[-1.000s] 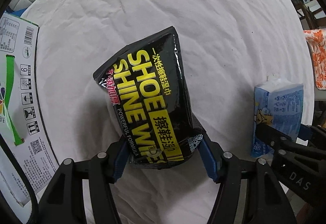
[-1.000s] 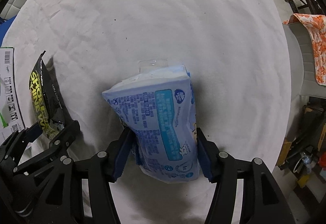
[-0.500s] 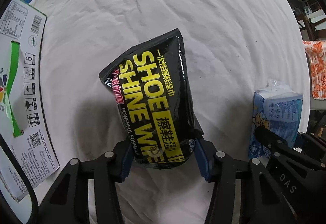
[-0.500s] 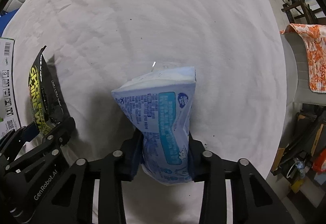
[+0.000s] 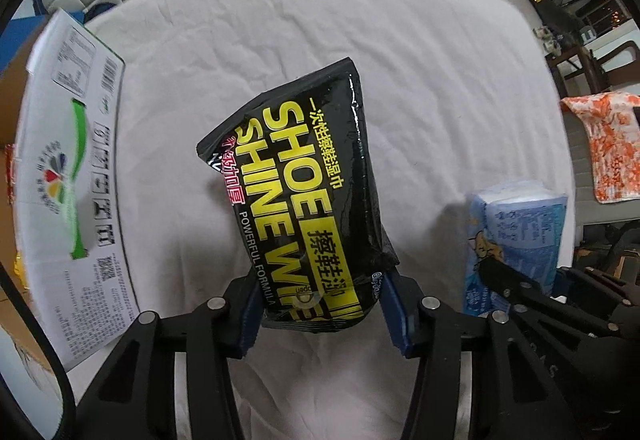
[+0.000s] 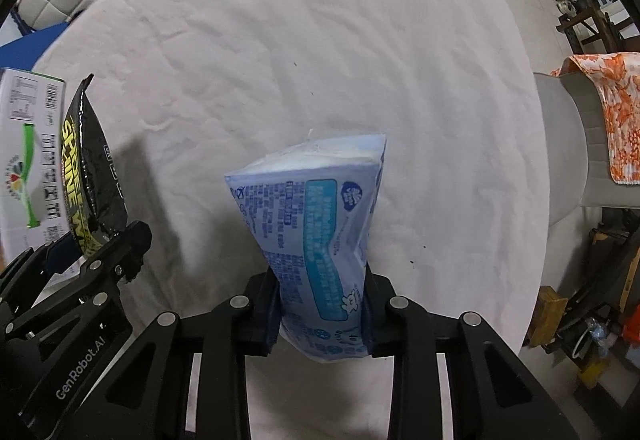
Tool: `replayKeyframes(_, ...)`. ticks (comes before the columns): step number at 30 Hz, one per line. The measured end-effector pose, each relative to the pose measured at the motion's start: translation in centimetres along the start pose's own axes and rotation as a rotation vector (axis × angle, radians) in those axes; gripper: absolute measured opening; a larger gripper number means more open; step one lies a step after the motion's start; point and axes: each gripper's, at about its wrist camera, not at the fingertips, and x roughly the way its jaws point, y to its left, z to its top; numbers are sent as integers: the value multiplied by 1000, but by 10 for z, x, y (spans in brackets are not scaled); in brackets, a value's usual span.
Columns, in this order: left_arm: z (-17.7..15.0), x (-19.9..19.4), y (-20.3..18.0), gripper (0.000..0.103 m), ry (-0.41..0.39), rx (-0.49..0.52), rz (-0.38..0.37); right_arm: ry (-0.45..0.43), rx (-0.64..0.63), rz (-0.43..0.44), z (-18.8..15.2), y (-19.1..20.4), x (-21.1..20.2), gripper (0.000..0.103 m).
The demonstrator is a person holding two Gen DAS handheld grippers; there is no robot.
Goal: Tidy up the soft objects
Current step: 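Carry both wipes packs over the box and lower them inside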
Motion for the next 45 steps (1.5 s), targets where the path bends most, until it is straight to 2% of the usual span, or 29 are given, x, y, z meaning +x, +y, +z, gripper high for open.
replayKeyframes(10, -13, -69, 14, 48, -112, 7, -43, -89, -6, 56, -24, 0, -59, 33)
replayKeyframes(13, -20, -86, 25, 48, -143, 2, -61, -112, -11, 78, -21, -2, -75, 33)
replayKeyframes(19, -37, -123, 61, 48, -204, -7, -94, -153, -36, 135, -30, 34, -114, 33)
replayKeyframes(24, -47, -157, 114, 48, -243, -16, -92, -181, -82, 192, -37, 97, -144, 33)
replayKeyframes(31, -70, -178, 229, 48, -255, -89, -22, -163, -196, 279, -44, 216, -162, 33)
replayKeyframes(37, -86, -154, 331, 48, -174, -149, 38, -98, -278, 370, -41, 324, -145, 33)
replayKeyframes(40, -88, -133, 368, 49, -117, -160, 61, -61, -303, 387, -32, 373, -130, 33)
replayKeyframes(43, -87, -109, 399, 49, -50, -170, 36, -20, -307, 392, -24, 407, -112, 33)
replayKeyframes(45, -85, -99, 407, 49, -18, -165, 29, -12, -313, 372, -17, 421, -99, 33)
